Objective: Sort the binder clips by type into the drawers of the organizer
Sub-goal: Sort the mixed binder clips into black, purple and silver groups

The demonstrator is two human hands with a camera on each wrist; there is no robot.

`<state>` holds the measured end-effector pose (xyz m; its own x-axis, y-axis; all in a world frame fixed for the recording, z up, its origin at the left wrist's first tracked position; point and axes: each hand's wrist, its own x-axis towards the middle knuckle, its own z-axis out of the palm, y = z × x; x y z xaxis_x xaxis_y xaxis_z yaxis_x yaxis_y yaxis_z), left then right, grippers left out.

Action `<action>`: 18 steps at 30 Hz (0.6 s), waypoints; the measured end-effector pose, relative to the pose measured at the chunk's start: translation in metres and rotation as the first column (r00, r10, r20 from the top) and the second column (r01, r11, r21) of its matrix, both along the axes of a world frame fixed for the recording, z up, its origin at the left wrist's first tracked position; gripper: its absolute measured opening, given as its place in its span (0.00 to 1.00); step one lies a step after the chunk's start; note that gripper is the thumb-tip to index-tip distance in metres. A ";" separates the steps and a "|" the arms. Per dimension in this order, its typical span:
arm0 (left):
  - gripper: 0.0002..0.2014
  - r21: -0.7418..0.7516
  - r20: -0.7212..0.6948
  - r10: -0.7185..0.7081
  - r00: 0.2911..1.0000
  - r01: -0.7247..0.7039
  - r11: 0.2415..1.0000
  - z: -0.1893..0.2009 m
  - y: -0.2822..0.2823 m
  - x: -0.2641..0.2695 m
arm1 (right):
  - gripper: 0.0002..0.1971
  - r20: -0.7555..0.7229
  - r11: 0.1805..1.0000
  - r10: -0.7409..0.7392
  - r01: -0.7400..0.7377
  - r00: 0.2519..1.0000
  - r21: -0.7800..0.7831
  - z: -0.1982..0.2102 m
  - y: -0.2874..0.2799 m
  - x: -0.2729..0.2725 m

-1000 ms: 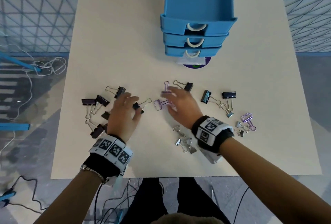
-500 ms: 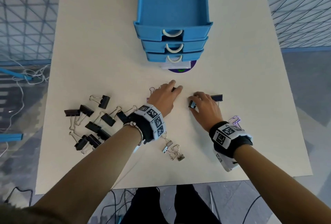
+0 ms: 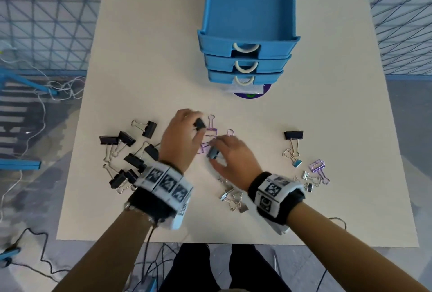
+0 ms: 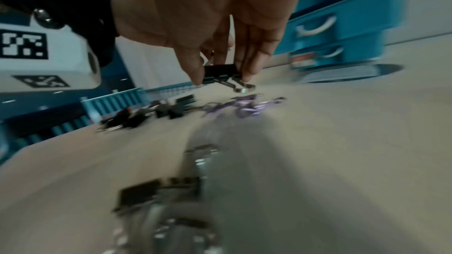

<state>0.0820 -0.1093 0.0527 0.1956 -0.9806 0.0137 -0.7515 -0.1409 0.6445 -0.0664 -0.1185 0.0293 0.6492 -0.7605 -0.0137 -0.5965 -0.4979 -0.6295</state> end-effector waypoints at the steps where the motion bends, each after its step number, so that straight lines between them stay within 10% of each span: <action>1: 0.16 0.040 0.029 0.041 0.999 -0.042 0.998 0.000 0.015 0.012 | 0.15 -0.013 0.997 0.077 -0.077 0.997 0.013 -0.001 0.009 0.012; 11: 0.18 0.308 0.157 -0.110 0.981 0.057 0.950 -0.025 0.097 0.046 | 0.13 -0.225 0.909 0.416 -0.392 0.881 0.145 -0.012 0.052 0.062; 18: 0.20 0.213 0.160 -0.161 0.974 0.126 0.969 -0.015 0.081 0.012 | 0.25 -0.305 0.976 0.157 -0.195 0.939 -0.099 -0.012 0.025 0.017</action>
<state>0.0942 -0.0280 0.0379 0.0648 -0.9843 -0.1643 -0.8718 -0.1360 0.4707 -0.0493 -0.0934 0.0175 0.7546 -0.6421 -0.1351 -0.6403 -0.6758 -0.3650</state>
